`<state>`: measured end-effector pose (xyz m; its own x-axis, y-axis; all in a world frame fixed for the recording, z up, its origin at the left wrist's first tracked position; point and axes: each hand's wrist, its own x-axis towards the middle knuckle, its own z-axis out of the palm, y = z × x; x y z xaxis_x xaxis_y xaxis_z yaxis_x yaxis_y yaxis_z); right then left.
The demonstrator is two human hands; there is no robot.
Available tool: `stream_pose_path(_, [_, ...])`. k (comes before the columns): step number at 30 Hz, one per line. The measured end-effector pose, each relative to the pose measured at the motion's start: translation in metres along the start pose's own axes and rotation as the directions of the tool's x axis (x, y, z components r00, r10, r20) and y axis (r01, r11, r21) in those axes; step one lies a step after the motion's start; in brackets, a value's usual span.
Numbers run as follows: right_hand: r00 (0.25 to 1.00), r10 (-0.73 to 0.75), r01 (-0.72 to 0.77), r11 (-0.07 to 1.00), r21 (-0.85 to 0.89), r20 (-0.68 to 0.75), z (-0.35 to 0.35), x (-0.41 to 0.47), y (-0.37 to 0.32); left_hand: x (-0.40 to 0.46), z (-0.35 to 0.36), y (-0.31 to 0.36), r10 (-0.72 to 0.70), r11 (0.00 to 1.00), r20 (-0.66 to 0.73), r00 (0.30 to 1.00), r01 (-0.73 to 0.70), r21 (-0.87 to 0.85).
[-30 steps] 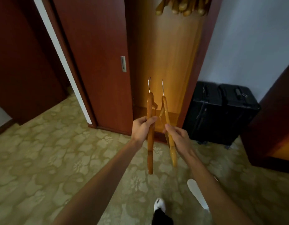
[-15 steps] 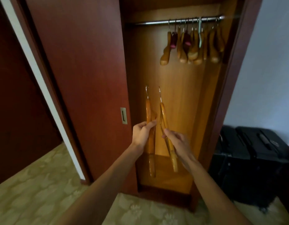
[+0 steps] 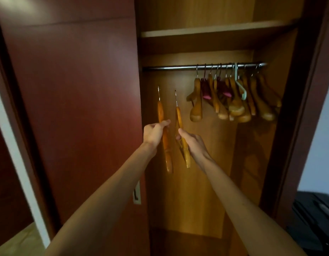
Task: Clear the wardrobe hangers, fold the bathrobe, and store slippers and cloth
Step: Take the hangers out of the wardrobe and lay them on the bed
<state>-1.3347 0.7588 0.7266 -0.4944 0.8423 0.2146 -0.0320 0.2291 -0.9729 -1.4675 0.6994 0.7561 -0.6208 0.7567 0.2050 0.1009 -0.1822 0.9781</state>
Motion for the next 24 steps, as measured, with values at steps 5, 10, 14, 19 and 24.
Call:
stream_pose_path(5, [0.995,-0.064,0.061,0.997,-0.037,-0.077,0.016,0.086,-0.027,0.095,0.005,0.021,0.03,0.999,0.074,0.997,-0.029,-0.019])
stream_pose_path(10, [0.971,-0.209,0.198,0.976,-0.095,-0.12,0.012,0.162,-0.053,0.171,0.027,0.045,0.071,0.997,0.197,0.978,-0.063,-0.046])
stream_pose_path(14, [0.955,-0.231,0.208,0.969,-0.132,-0.186,0.002,0.209,-0.067,0.219,0.049,0.068,0.071,0.997,0.256,0.964,-0.072,-0.003])
stream_pose_path(19, [0.955,-0.216,0.182,0.968,-0.17,-0.203,-0.011,0.24,-0.087,0.26,0.074,0.091,0.058,0.998,0.334,0.941,-0.068,0.017])
stream_pose_path(24, [0.96,-0.166,0.129,0.977,-0.171,-0.224,-0.017,0.259,-0.092,0.287,0.088,0.094,0.014,0.997,0.355,0.935,-0.04,0.067])
